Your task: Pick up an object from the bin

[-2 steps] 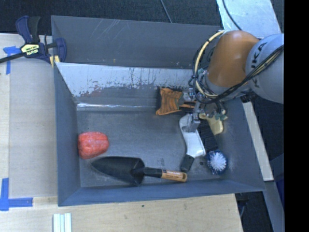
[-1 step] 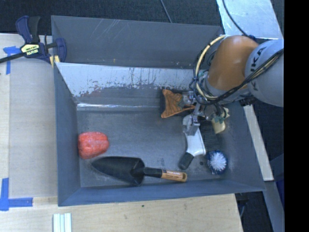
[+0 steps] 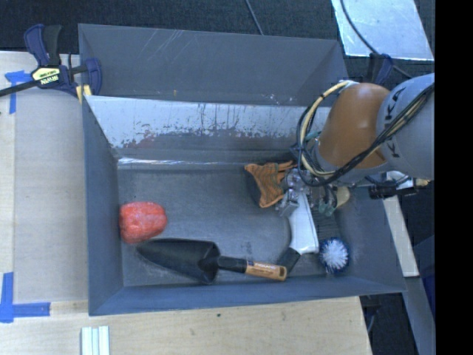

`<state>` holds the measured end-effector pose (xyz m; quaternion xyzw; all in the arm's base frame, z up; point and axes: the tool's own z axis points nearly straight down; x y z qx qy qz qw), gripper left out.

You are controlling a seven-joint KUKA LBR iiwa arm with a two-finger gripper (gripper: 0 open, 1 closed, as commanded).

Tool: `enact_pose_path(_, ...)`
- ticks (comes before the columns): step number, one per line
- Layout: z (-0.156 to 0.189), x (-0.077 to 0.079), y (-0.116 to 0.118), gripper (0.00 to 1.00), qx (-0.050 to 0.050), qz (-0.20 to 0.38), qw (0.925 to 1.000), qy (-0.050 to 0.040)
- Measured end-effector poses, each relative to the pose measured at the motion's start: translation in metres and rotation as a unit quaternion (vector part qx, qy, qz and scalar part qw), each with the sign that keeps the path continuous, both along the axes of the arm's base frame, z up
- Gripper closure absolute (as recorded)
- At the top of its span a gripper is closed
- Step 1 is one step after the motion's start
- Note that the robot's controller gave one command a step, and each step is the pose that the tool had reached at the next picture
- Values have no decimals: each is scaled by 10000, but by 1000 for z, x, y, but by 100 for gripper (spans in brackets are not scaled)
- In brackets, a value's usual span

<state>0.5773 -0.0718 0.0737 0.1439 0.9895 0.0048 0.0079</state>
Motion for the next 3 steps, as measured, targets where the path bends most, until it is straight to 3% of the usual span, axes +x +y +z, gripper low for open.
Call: enact_pose_path(3, 23, 0, 0, 100, 3, 12, 10000, -11)
